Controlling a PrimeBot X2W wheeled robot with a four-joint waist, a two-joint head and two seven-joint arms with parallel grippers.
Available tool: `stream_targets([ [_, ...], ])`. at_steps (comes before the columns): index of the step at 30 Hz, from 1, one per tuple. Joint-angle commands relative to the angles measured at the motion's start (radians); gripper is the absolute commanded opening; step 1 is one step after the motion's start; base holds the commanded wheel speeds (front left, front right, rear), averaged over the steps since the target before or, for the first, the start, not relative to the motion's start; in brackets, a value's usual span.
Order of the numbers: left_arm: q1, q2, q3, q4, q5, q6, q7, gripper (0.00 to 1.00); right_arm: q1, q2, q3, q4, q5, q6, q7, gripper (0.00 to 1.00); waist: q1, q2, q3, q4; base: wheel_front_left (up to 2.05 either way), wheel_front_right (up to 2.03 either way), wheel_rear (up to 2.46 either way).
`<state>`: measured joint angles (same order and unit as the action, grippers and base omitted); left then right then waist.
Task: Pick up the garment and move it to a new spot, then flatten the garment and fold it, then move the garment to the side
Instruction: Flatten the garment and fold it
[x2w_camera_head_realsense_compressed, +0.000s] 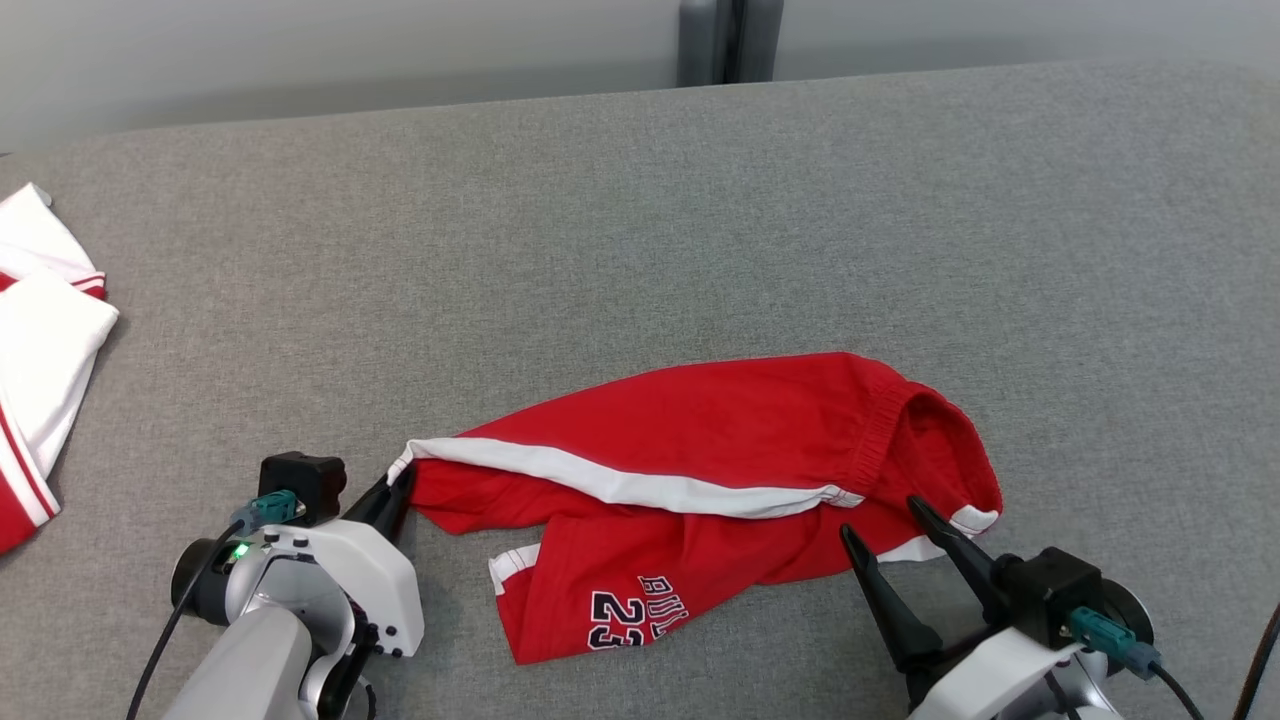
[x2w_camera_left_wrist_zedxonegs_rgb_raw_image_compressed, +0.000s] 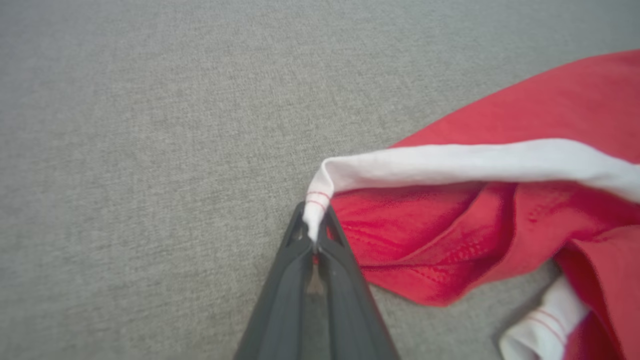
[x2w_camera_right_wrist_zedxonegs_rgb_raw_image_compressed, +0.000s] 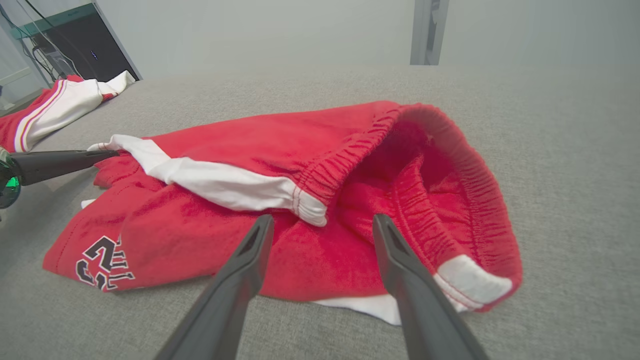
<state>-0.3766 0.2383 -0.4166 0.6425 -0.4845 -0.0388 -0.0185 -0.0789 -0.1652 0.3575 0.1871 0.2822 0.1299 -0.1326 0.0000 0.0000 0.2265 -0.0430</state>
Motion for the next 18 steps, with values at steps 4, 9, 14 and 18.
stream_targets([
  [4,-0.030,-0.007,-0.008,0.012,0.002,-0.002,-0.013,0.00,-0.065,-0.006,0.014,0.048,-0.006,0.002,-0.018,1.00,0.0000,0.0000,0.013,0.017,0.00,0.00,0.00],
  [9,-0.046,-0.015,-0.013,0.020,0.004,-0.009,-0.031,0.00,-0.114,-0.008,0.032,0.097,0.003,0.002,-0.036,1.00,0.0000,0.0000,0.022,0.034,0.00,0.00,0.00],
  [14,-0.063,-0.026,-0.012,0.024,-0.007,-0.013,-0.064,0.00,-0.150,-0.024,0.061,0.143,0.028,0.002,-0.043,0.00,0.0000,0.0000,0.029,0.052,0.00,0.00,0.00],
  [18,-0.076,-0.033,-0.007,0.009,-0.008,-0.011,-0.101,0.00,-0.164,-0.041,0.071,0.147,0.059,0.002,-0.058,0.00,0.0000,0.0000,0.033,0.057,0.00,0.00,0.00],
])
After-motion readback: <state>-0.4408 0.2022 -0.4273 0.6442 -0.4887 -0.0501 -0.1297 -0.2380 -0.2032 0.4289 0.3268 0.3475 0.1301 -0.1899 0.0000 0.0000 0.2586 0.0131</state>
